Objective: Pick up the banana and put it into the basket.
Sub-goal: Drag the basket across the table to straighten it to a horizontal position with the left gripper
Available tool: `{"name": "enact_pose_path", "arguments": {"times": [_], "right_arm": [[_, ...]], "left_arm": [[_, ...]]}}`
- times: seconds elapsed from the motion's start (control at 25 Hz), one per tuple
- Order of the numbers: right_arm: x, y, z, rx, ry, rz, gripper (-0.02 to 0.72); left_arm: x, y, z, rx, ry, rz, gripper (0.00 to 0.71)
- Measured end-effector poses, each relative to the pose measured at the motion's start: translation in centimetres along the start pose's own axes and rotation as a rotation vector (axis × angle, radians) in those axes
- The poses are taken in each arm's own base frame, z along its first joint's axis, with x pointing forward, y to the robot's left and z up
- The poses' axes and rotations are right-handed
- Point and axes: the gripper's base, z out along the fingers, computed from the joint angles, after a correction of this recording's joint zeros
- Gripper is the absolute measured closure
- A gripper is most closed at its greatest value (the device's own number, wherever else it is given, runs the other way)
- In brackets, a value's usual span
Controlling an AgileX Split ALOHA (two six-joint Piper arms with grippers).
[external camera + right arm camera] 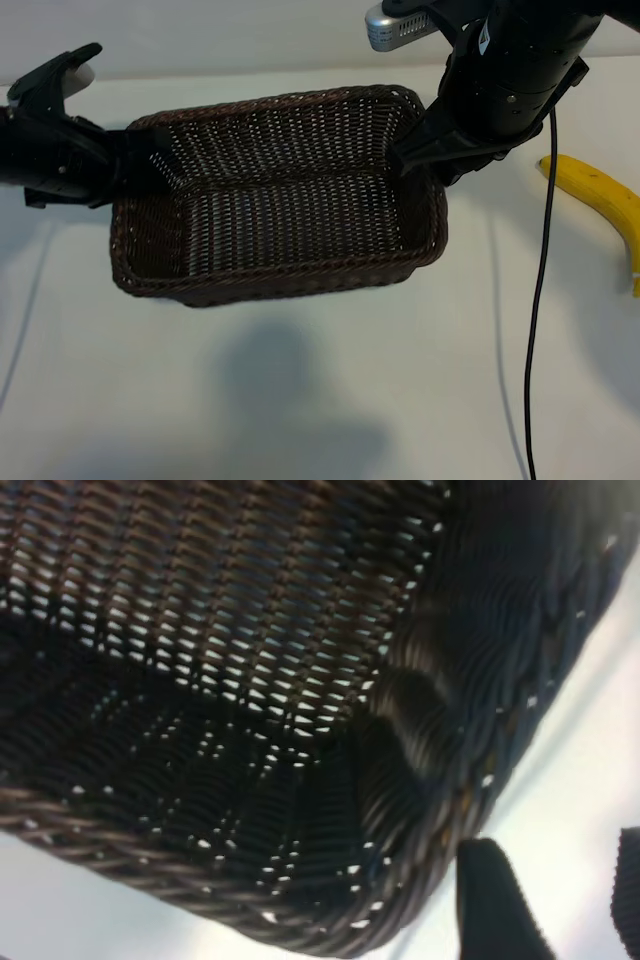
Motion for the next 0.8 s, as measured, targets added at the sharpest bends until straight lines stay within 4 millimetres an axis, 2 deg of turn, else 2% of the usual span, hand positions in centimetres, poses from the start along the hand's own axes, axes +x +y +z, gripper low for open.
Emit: {"name": "enact_pose_path", "arguments": {"times": [0.32,0.64,0.8], "right_arm": [[0.0,0.1,0.0,-0.010,0.001,0.004,0.386],[0.0,0.1,0.0,-0.011,0.001,0.004,0.386],[0.0,0.1,0.0,-0.011,0.001,0.004,0.386]], "left_arm": [[-1.1,-2.5,3.0,0.028,0.043,0.076,0.542],[-1.0,-1.7,5.6,0.008,0.096,0.050,0.542],[-0.9,-1.4,6.1,0.002,0.107,0.049,0.542]]}}
